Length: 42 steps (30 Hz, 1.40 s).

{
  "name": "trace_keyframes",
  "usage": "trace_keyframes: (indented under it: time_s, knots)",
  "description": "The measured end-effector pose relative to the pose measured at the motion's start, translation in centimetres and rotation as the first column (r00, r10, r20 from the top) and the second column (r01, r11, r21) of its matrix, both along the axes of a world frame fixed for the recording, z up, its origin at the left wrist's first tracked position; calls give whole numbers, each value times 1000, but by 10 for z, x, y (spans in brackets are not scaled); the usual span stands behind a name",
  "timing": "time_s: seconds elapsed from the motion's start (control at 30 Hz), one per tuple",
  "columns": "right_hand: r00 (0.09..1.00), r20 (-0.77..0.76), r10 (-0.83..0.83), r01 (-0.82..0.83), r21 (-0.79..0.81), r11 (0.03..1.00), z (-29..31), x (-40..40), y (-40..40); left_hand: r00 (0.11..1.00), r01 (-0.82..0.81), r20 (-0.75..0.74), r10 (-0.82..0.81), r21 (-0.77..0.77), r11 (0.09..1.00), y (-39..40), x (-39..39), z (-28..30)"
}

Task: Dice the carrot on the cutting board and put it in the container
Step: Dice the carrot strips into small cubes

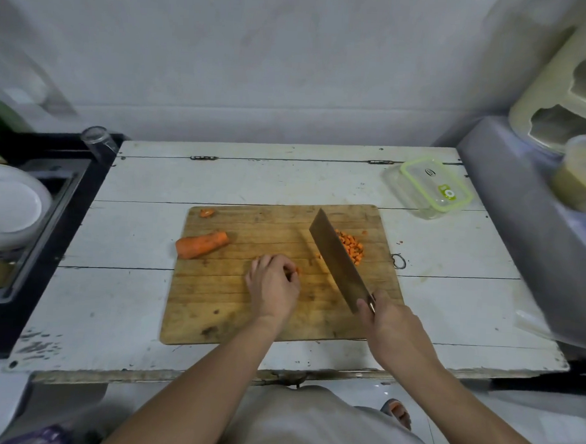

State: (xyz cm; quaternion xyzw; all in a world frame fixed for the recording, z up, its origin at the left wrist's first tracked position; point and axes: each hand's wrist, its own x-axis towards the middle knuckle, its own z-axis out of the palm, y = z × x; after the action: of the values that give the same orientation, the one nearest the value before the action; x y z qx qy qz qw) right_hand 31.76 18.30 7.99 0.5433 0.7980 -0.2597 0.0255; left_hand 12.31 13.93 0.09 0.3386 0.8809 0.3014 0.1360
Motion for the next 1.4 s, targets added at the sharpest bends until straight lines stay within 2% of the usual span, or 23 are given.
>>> trace_keyframes:
  time_s: [0.1, 0.17, 0.23, 0.3, 0.43, 0.57, 0.7, 0.83, 0.9, 1.0, 1.07, 1.17, 1.27, 1.4]
  knots:
    - [1000, -9, -15, 15, -19, 1000, -1, 4, 2, 998, 55, -24, -55, -5, 998, -2, -1, 3]
    - [999, -29, -37, 36, -30, 999, 0, 6, 2, 967, 208, -154, -204, 11, 978, -12, 1, 3]
    - [998, -49, -48, 47, -27, 999, 2, 7, 3, 857, 394, -343, -385, -45, 918, -25, 3, 0]
    - [998, -51, -47, 46, -19, 999, 2, 8, 5, 763, 480, -424, -488, -135, 867, -36, 4, -2]
    - [998, -49, -41, 40, -28, 999, 4, 6, 6, 689, 539, -461, -559, -189, 821, -47, -1, -2]
    - [997, -62, -41, 38, -49, 998, 3, 2, 6, 719, 568, -416, -557, -111, 816, -52, -1, -2]
    - [997, -69, -31, 28, -46, 999, 2, -2, 6, 784, 540, -315, -534, -77, 838, -51, -3, -6]
    - [997, -66, -40, 37, -46, 998, 2, -2, 8, 793, 534, -312, -523, -55, 843, -46, 0, -3]
    - [996, -72, -53, 49, -57, 997, 2, -2, 9, 859, 433, -288, -423, -33, 901, -43, -15, 7]
    - [995, -79, -59, 54, -68, 996, 4, -4, 12, 912, 178, -371, -172, -18, 984, -29, -72, 25]
    - [994, -90, -55, 49, -69, 996, 7, -9, 15, 920, 35, -388, -54, -57, 998, -18, -118, 40]
    - [991, -128, -34, 28, -43, 999, 9, -20, 19, 926, -47, -377, -23, -177, 983, -11, -167, 56]
    - [992, -125, -20, 17, -24, 1000, 10, -30, 20, 929, -54, -363, -71, -324, 945, -14, -186, 60]
    - [993, -113, -28, 23, -47, 999, 5, -30, 19, 942, -25, -319, -102, -371, 928, -16, -173, 50]
